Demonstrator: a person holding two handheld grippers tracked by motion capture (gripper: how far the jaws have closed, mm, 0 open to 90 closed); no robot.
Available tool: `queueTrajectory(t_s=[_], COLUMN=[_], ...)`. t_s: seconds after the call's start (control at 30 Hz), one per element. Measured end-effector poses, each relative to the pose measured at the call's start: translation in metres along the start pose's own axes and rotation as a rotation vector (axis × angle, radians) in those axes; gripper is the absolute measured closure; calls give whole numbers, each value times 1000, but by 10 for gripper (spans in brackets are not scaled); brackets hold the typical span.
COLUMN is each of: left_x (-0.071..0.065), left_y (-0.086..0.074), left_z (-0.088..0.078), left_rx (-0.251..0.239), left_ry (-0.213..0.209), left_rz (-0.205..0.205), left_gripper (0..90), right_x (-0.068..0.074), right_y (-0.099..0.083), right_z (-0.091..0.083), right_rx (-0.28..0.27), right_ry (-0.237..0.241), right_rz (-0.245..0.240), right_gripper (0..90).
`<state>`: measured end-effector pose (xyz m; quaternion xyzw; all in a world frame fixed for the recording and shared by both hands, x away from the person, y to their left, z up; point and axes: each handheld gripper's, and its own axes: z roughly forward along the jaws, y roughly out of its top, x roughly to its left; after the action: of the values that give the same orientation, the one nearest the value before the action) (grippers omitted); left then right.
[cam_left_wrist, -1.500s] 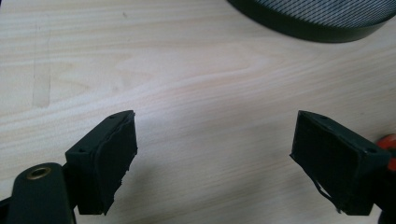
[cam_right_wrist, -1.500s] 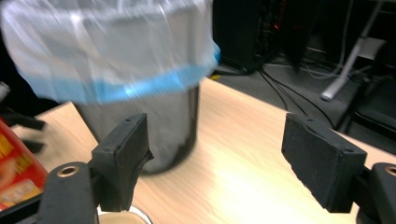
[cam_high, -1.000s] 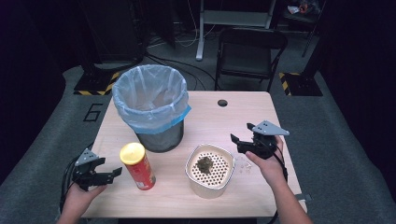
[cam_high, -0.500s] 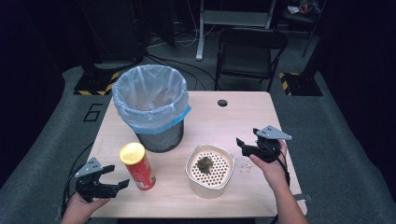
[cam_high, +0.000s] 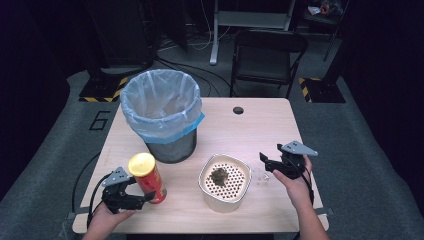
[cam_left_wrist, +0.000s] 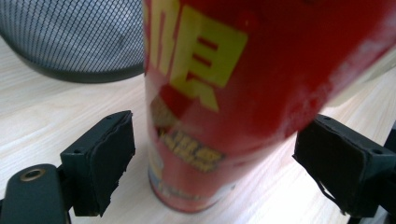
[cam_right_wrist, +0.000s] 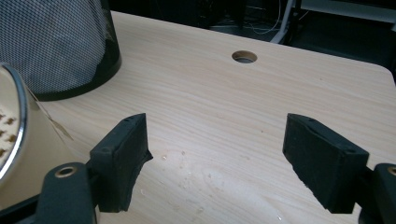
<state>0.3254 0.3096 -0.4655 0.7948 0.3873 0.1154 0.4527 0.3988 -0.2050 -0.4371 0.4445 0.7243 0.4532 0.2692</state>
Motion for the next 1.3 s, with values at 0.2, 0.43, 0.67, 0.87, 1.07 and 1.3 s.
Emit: queueTrajectory(t_s=[0.2, 0.43, 0.67, 0.87, 1.07, 1.3], left_x=[-4, -6, -11, -16, -21, -23], left_y=[-3, -5, -3, -1, 6, 18], left_z=[8, 12, 13, 9, -4, -12], left_rx=[-34, -46, -45, -48, -73, -52], left_ry=[40, 50, 60, 59, 55, 34], left_rz=[0, 71, 112, 122, 98, 80], left_gripper=[120, 183, 226, 234, 234, 234], right_x=[-6, -9, -11, -14, -13, -11], right_y=[-9, -20, -29, -33, -35, -36], right_z=[0, 6, 11, 13, 15, 17], right_rx=[19, 50, 84, 94, 100, 106], right_ry=[-22, -23, -36, -44, -51, -49], right_rz=[3, 8, -2, 5, -1, 0], right_gripper=[219, 220, 220, 221, 222, 223])
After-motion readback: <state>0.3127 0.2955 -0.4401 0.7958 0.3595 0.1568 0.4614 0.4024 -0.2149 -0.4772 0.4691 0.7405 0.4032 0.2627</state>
